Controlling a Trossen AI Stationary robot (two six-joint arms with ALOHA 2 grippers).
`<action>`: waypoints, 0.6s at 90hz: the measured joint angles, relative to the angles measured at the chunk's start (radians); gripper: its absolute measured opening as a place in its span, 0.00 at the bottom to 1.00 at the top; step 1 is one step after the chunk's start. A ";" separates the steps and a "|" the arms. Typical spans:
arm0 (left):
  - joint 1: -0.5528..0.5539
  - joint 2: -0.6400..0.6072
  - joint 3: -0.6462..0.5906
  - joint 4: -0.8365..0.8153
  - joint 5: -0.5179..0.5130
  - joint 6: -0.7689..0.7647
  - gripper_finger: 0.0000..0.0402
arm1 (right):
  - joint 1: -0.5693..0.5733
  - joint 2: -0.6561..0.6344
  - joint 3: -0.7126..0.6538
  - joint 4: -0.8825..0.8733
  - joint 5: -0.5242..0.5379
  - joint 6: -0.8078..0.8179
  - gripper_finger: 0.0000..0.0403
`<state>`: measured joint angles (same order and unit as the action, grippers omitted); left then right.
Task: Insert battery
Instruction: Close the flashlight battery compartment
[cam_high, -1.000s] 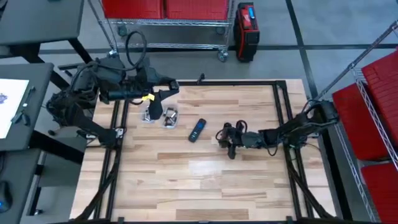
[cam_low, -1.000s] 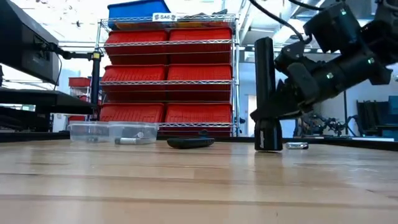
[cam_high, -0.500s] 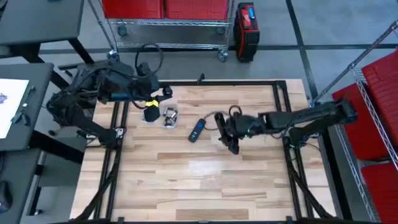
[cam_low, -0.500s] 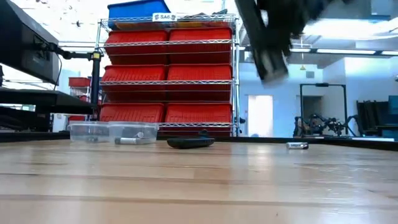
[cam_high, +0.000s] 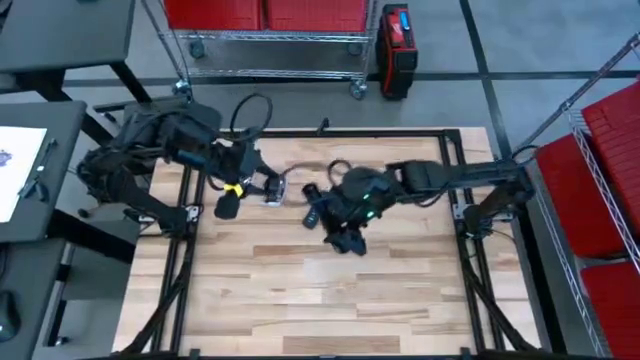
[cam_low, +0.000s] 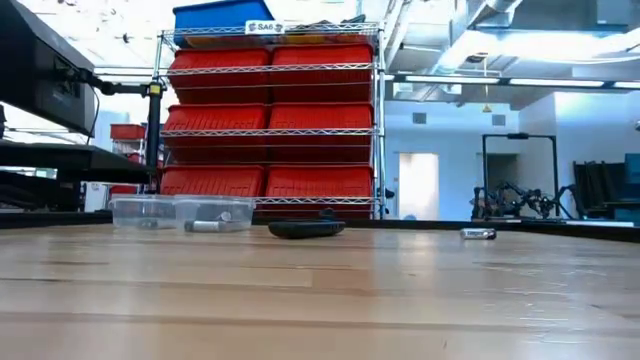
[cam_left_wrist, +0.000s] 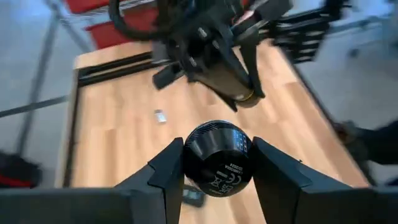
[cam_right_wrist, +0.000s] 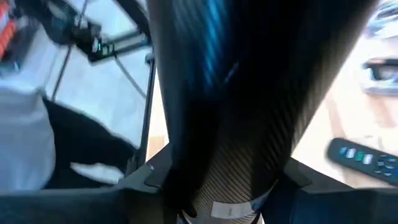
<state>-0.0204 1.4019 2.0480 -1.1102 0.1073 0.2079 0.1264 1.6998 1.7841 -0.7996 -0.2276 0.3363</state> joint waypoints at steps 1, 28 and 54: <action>-0.001 0.001 0.000 0.001 0.010 -0.004 0.32 | 0.002 0.010 0.010 -0.009 -0.004 -0.003 0.34; -0.042 0.031 -0.011 0.003 0.105 -0.098 0.32 | 0.032 0.184 0.204 -0.147 -0.012 -0.105 0.34; -0.091 0.073 -0.012 0.010 0.105 -0.126 0.32 | 0.023 0.194 0.275 -0.238 -0.013 -0.166 0.34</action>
<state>-0.1112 1.4744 2.0361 -1.1004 0.2122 0.0817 0.1497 1.8938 2.0589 -1.0378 -0.2401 0.1701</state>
